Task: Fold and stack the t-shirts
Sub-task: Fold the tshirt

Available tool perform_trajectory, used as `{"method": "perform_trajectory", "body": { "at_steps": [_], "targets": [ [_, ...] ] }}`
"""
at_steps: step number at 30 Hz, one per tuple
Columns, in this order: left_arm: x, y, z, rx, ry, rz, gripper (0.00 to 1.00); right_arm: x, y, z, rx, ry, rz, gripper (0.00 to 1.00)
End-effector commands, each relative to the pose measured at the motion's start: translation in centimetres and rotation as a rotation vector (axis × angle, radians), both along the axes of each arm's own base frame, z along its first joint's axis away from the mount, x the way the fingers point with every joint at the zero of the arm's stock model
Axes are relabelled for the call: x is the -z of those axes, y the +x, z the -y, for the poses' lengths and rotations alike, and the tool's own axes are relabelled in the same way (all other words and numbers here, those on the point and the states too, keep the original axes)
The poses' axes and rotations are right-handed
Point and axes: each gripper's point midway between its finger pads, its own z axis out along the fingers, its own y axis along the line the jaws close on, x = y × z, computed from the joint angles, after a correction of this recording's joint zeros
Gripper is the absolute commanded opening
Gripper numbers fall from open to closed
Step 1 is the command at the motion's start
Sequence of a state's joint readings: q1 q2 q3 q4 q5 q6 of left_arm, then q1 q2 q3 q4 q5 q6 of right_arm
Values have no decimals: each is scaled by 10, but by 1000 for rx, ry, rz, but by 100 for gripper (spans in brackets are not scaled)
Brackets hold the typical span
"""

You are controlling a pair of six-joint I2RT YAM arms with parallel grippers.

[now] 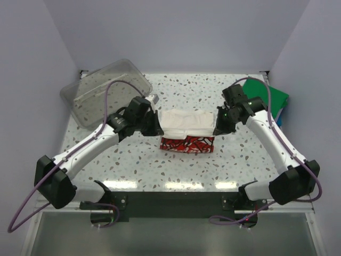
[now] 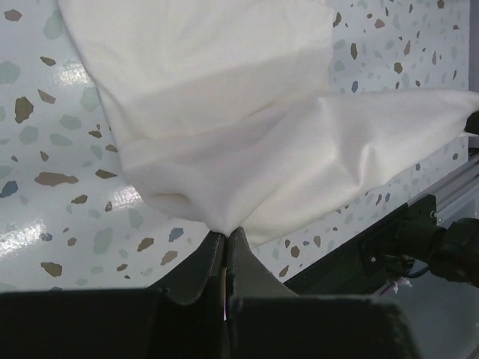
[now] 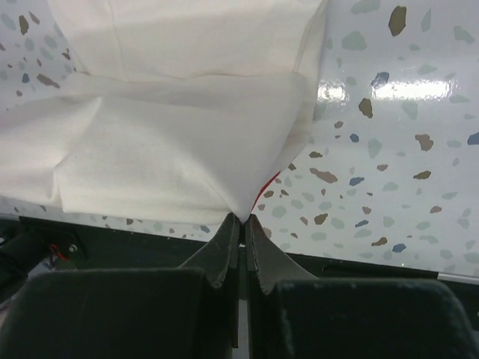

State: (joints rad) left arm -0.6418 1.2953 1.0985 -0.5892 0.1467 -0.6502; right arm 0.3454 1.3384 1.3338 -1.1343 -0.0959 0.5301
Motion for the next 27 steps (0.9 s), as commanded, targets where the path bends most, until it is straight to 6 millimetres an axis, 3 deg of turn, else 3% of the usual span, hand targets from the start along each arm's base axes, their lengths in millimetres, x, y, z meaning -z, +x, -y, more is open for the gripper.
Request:
{"method": "perform_trajectory", "body": {
  "at_steps": [1, 9, 14, 22, 27],
  "targets": [
    [-23, 29, 13, 16, -40, 99, 0, -14, 36, -2, 30, -7, 107, 0],
    [-10, 61, 14, -1, -67, 85, 0, -12, 69, 1, 41, -48, 131, 0],
    [-10, 76, 19, 17, -93, 76, 0, -24, 92, 5, 36, -62, 171, 0],
    [-17, 115, 9, -7, -133, 93, 0, -30, 137, 16, 44, -77, 189, 0],
    [0, 133, 12, 4, -155, 49, 0, -15, 166, 12, 39, -74, 163, 0]
  ]
}}
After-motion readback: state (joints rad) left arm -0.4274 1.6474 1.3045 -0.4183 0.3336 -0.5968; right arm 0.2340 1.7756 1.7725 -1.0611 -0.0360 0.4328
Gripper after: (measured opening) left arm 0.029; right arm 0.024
